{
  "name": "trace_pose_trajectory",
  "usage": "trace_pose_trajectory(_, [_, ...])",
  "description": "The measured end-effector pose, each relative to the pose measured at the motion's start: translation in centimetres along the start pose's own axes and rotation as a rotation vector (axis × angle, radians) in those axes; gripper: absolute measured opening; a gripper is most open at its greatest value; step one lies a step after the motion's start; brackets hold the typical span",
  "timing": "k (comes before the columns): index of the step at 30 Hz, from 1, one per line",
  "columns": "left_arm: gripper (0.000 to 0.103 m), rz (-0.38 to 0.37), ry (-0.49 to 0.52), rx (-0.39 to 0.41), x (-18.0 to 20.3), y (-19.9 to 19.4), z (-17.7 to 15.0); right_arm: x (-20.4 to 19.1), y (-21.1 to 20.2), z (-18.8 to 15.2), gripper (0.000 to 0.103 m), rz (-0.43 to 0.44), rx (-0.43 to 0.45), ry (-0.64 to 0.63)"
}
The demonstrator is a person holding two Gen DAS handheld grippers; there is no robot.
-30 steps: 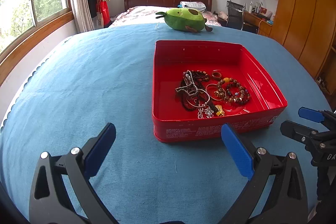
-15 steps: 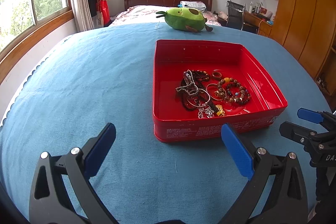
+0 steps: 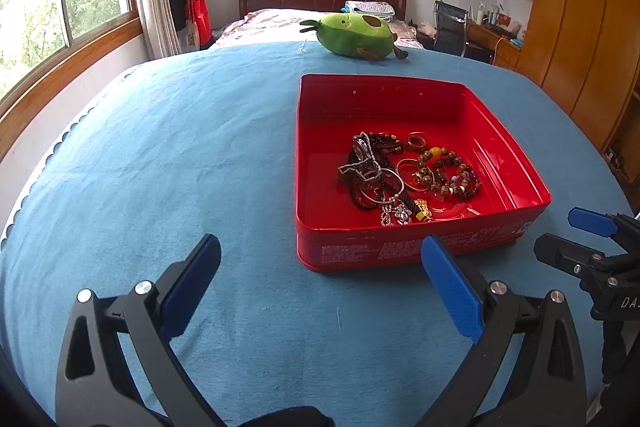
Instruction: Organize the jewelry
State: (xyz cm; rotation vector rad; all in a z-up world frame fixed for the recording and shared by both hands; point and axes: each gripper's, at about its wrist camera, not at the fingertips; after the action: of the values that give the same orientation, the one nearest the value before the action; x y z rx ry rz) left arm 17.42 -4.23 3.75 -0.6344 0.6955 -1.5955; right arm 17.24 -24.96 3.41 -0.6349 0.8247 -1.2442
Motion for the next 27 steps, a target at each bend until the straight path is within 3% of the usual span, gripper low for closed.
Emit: trace_pose_trajectory(27, [0.1,-0.001,0.003,-0.013,0.01,0.41,-0.11,0.15,0.6,-0.34,0.099,0.0,-0.008,0.003])
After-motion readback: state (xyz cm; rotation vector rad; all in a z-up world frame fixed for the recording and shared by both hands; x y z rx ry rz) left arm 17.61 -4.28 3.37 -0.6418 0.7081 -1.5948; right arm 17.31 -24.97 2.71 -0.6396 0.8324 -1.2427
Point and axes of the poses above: each gripper's, at about its wrist camera, not at the fingertips, and y roughly the way its jaws point, x to its right, z to its top, and after that the axes turned 3 degrees about -x, right-handed
